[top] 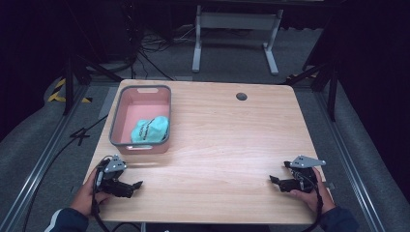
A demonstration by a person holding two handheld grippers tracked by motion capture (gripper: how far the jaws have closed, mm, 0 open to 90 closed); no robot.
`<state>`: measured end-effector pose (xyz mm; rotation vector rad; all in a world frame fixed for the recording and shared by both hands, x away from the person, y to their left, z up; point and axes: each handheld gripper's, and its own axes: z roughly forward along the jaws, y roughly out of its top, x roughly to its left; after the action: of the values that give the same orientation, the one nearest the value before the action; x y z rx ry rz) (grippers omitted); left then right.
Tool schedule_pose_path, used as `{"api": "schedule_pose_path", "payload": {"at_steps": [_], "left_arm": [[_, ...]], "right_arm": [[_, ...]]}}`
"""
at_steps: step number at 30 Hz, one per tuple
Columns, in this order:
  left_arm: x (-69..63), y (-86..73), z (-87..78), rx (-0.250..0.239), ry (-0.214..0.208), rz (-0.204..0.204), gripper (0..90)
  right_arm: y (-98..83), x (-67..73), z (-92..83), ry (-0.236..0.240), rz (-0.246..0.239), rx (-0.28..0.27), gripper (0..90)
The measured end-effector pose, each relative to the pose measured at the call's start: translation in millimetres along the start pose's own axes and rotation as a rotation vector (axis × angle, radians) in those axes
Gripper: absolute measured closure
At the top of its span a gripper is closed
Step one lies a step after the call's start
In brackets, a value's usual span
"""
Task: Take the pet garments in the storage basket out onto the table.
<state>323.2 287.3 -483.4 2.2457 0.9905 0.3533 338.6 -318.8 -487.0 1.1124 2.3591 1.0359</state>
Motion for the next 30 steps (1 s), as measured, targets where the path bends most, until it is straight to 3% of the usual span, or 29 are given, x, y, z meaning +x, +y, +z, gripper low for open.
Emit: {"api": "schedule_pose_path", "payload": {"at_steps": [14,20,24,28,30], "left_arm": [[0.1,-1.8,-1.9,-0.01,-0.011,0.016,2.8],[3.1,-1.1,-4.5,0.018,-0.037,0.055,2.6],[2.3,-0.4,-4.1,0.015,-0.04,0.047,3.3],[2.4,2.2,-7.8,0.004,-0.044,0.062,18.9],[2.6,3.4,-10.1,-0.004,-0.051,0.046,16.1]], "right_arm": [[0.0,0.6,-0.3,-0.002,0.006,-0.001,14.6],[0.6,-0.1,0.6,0.004,-0.001,0.001,14.3],[0.6,0.0,0.6,0.004,-0.001,0.001,14.3],[0.4,0.2,0.3,0.006,-0.003,0.001,14.4],[0.3,0.3,0.2,0.006,-0.002,0.0,14.4]]}}
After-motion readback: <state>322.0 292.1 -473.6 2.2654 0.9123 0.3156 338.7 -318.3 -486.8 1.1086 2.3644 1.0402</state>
